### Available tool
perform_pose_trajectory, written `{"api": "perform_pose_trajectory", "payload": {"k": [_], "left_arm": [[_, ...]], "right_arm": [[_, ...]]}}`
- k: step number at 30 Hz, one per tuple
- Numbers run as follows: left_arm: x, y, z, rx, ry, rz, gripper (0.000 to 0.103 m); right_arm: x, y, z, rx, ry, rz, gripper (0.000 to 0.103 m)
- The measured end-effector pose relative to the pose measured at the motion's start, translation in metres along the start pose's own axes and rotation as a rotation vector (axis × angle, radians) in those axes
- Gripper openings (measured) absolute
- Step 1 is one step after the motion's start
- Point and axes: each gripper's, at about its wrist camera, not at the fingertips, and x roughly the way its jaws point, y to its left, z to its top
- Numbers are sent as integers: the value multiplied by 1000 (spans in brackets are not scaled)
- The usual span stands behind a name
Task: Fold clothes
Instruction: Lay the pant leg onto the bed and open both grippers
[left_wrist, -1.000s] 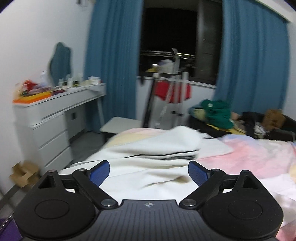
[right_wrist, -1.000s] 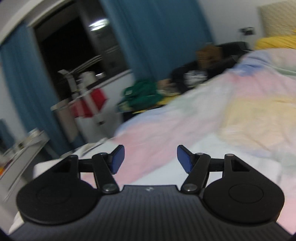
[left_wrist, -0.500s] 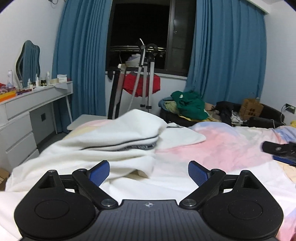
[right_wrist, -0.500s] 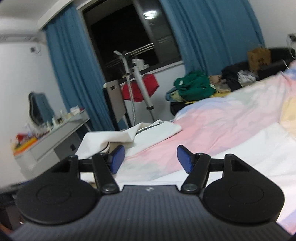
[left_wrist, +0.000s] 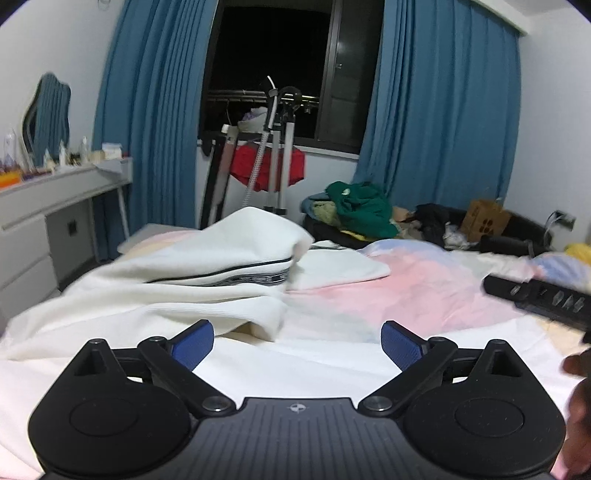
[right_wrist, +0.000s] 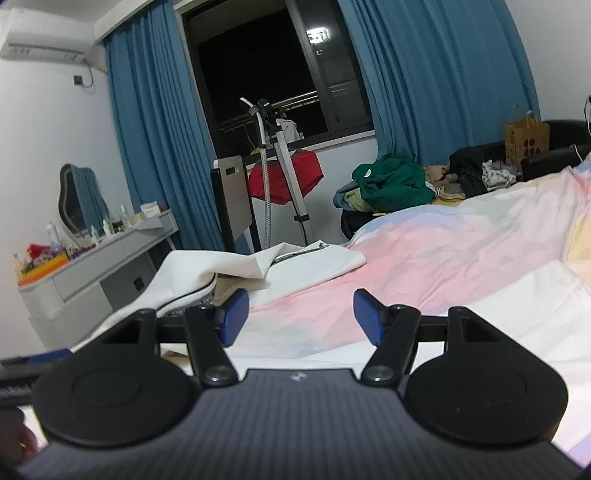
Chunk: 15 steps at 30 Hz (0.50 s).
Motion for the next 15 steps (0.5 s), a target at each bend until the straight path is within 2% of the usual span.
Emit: {"api": "perform_pose_trajectory", "payload": {"k": [5, 9, 15], "left_arm": [[-4, 5, -2, -25, -11, 17, 101], [-15, 7, -3, -5, -42, 71, 101], [-20, 7, 0, 9, -38, 75, 101]], "right_arm": [[-5, 2, -2, -8, -27, 4, 66], [-10, 1, -4, -7, -42, 8, 66], [-8, -12, -6, 90, -8, 15, 66]]}}
